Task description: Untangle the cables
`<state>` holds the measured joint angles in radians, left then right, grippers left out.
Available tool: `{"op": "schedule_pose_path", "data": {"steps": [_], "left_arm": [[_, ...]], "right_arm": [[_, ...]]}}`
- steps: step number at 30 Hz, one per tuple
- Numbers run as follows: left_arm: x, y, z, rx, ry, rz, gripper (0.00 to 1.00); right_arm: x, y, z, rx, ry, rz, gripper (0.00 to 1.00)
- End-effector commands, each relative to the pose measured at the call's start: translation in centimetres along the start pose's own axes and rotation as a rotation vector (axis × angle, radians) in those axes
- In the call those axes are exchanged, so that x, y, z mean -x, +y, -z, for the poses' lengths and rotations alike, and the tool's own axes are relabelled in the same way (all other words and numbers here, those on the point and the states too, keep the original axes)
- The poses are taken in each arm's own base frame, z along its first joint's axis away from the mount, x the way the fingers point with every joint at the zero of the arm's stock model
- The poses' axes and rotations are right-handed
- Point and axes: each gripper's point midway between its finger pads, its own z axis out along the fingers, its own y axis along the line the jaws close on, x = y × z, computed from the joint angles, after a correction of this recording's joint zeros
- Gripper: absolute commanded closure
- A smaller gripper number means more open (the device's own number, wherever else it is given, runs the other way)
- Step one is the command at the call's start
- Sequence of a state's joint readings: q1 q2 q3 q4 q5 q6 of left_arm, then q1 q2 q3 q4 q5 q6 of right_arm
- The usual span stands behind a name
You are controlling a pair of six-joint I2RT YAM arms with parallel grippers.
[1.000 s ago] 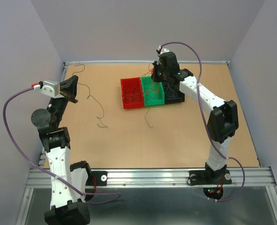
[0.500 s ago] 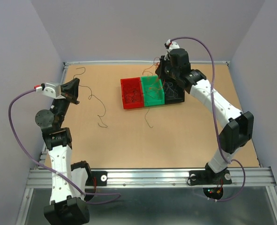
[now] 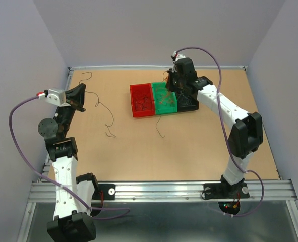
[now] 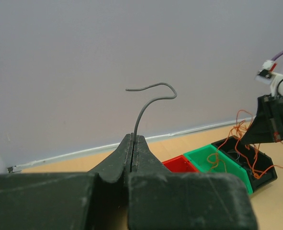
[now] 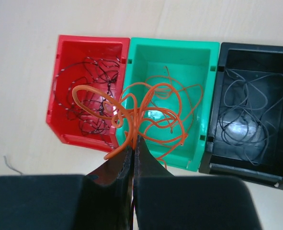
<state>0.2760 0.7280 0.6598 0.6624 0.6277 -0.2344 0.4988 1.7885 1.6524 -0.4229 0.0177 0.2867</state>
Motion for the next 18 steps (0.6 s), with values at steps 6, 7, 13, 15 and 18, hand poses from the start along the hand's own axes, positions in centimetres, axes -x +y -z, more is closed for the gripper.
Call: {"op": "schedule_pose_path", "data": {"steps": [6, 7, 13, 15, 18], "left_arm": [[1.4, -0.9, 0.0, -0.038, -0.053, -0.030, 0.99], [1.4, -0.9, 0.0, -0.039, -0.051, -0.029, 0.99], [1.3, -1.1, -0.1, -0.049, -0.049, -0.028, 0.99], [1.2, -1.1, -0.1, -0.052, -0.047, -0.028, 0.99], [1.3, -1.2, 0.0, -0.055, -0.049, -0.030, 0.99]], "right_arm": [[-0.7, -1.2, -7.5, -0.083, 0.061, 0.027, 0.99], [-1.4, -1.6, -9.2, -0.100, 0.078, 0.027, 0.99], [-4.6, -3.6, -14.2, -0.189, 0.137, 0.017, 0.99], [-7.3, -5.0, -15.8, -0.233, 0.183, 0.027, 1.00], [-10.8, -7.3, -17.1, -0.315, 0.244, 0.061, 0.99]]}}
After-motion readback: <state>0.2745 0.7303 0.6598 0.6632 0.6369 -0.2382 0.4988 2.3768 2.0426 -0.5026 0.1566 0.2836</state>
